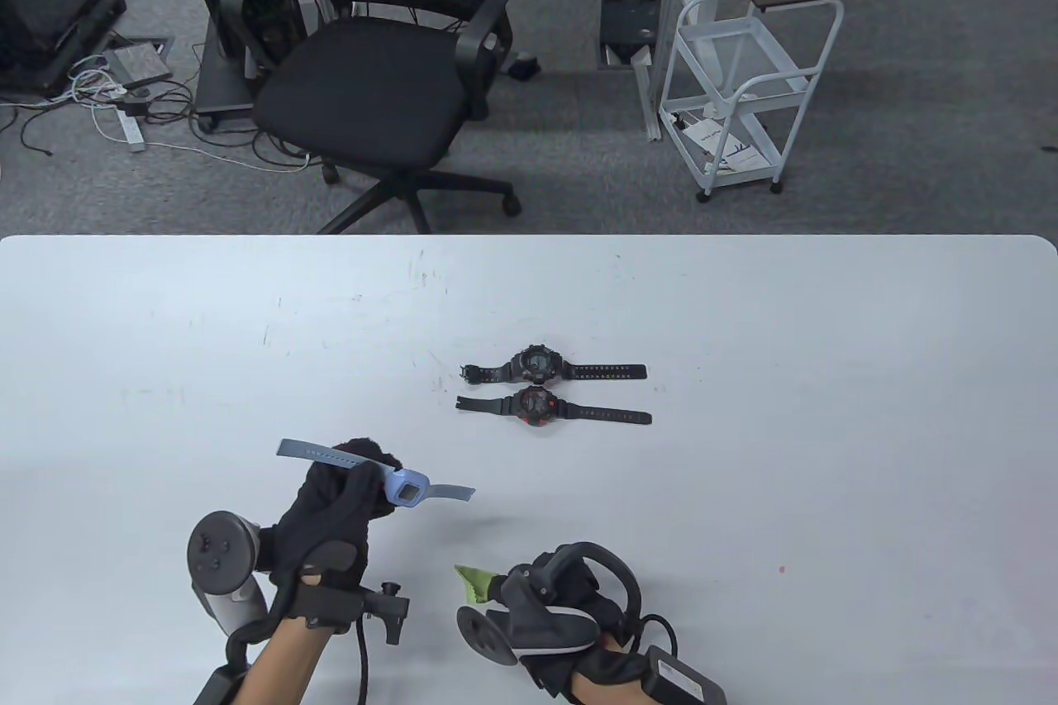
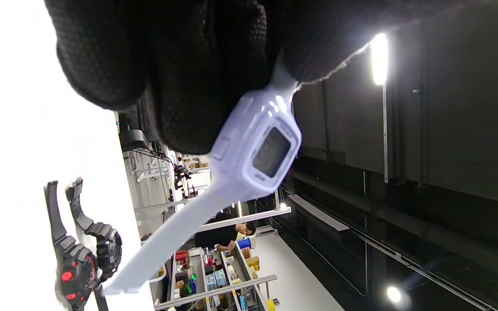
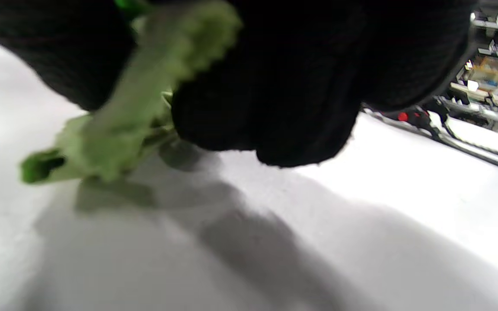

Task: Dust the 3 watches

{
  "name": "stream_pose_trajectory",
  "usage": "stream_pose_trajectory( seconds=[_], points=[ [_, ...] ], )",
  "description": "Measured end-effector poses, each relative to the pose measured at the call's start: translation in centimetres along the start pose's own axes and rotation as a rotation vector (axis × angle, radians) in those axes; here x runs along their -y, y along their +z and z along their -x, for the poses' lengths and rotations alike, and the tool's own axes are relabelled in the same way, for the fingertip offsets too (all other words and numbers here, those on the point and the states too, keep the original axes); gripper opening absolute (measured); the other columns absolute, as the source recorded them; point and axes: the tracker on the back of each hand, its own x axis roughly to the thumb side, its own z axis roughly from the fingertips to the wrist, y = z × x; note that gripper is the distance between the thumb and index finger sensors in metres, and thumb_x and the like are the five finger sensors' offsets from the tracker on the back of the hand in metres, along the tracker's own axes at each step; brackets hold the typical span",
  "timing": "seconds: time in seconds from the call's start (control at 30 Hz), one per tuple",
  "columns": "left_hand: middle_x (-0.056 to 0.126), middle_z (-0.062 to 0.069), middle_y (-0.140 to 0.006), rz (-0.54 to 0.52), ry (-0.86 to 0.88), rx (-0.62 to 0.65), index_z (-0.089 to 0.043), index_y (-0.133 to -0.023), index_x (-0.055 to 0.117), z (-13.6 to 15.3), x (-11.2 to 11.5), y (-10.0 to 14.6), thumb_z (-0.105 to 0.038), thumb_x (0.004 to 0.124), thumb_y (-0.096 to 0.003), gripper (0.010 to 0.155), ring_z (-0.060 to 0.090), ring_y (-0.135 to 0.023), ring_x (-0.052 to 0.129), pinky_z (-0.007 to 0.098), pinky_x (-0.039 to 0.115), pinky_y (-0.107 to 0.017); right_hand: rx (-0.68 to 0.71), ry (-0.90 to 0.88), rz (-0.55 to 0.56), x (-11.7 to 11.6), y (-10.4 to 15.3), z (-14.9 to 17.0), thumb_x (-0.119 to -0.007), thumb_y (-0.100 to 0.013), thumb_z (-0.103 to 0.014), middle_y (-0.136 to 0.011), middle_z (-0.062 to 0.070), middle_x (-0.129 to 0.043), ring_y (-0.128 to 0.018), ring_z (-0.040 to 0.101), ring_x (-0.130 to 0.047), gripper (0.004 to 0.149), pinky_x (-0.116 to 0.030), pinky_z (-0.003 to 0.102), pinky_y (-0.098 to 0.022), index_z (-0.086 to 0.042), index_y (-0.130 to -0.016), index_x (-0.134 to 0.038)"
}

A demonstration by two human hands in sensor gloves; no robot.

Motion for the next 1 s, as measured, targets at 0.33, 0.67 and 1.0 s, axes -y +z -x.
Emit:
stream_pose_trajectory(
  seconds=[0.33, 0.67, 1.0],
  points=[
    [0.098, 0.008, -0.082, -0.001, 0.030, -0.040, -0.018, -0.094, 0.080, 0.6, 0.0, -0.1, -0.041, 0.078, -0.0542, 0.046, 0.032, -0.057, 0.109, 0.055, 0.087, -0.049, -0.113, -0.413, 0.164, 1.8, 2.1, 6.2, -0.075, -0.042, -0.073, -0.083, 0.008, -0.093, -0.068, 0.032, -0.097, 0.081, -0.078, 0.058, -0.051, -0.017, -0.100, -0.077],
    [0.097, 0.009, -0.084, 0.001, 0.052, -0.101, -0.022, -0.098, 0.078, 1.4, 0.5, -0.3, -0.043, 0.077, -0.0554, 0.048, 0.033, -0.059, 0.108, 0.056, 0.087, -0.050, -0.461, -1.053, 0.384, -2.1, 5.6, 17.4, -0.077, -0.049, -0.059, -0.078, 0.012, -0.094, -0.063, 0.035, -0.098, 0.067, -0.076, 0.061, -0.049, -0.012, -0.097, -0.081],
    [0.093, 0.006, -0.091, 0.083, 0.076, -0.232, -0.024, -0.102, 0.072, 2.1, 8.0, -1.9, -0.044, 0.071, -0.0586, 0.048, 0.031, -0.067, 0.106, 0.054, 0.086, -0.056, -0.708, -1.360, 0.572, -5.6, 7.4, 21.5, -0.076, -0.050, -0.056, -0.080, 0.011, -0.093, -0.061, 0.033, -0.098, 0.065, -0.077, 0.059, -0.048, -0.013, -0.100, -0.076]
  ],
)
